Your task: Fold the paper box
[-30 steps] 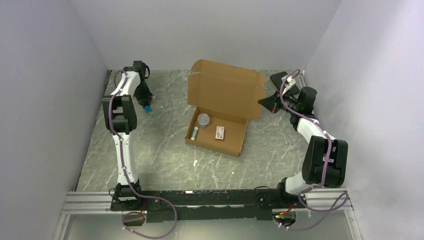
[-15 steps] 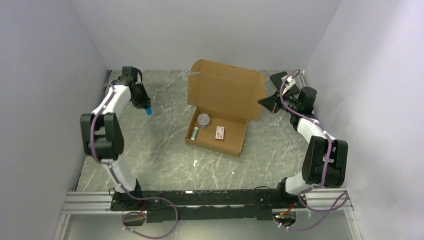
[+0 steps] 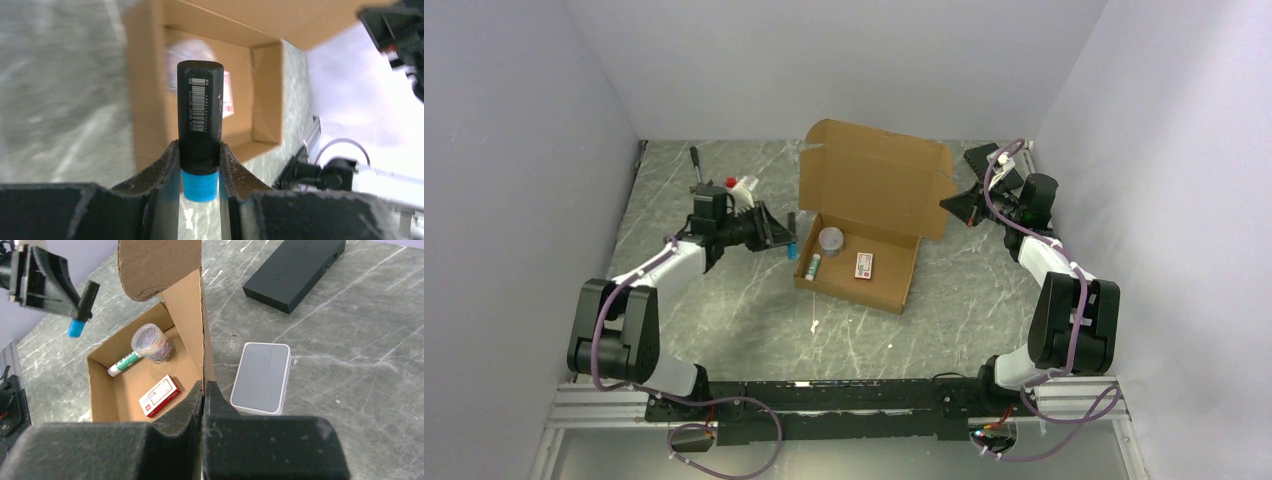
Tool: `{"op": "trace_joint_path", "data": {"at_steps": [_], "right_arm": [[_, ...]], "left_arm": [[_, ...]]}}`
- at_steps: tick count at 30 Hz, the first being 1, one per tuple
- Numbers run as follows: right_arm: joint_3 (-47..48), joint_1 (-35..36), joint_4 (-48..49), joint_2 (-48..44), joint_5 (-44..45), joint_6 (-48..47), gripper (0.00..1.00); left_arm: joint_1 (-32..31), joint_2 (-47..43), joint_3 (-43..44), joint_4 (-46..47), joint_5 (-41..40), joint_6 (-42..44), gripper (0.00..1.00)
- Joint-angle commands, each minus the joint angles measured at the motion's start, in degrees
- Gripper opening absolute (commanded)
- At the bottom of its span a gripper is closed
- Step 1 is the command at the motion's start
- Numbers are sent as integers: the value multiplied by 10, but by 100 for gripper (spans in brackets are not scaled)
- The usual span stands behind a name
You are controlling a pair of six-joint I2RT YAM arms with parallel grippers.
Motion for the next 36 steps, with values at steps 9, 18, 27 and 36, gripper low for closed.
{"op": "trace_joint_path", "data": {"at_steps": [9, 18, 27, 36], "right_arm": [[10, 4, 24, -14, -20, 0, 0], [9, 4, 29, -12, -23, 2, 0], [8, 5, 32, -13, -25, 5, 0], [8, 5, 33, -15, -25, 6, 0]], "left_arm": [[-214, 25, -18, 233, -47, -79, 0], [-325, 140, 112, 118, -183, -18, 0], [-394, 223, 212, 20, -275, 17, 9], [-422, 264, 255, -31, -315, 18, 37]]}}
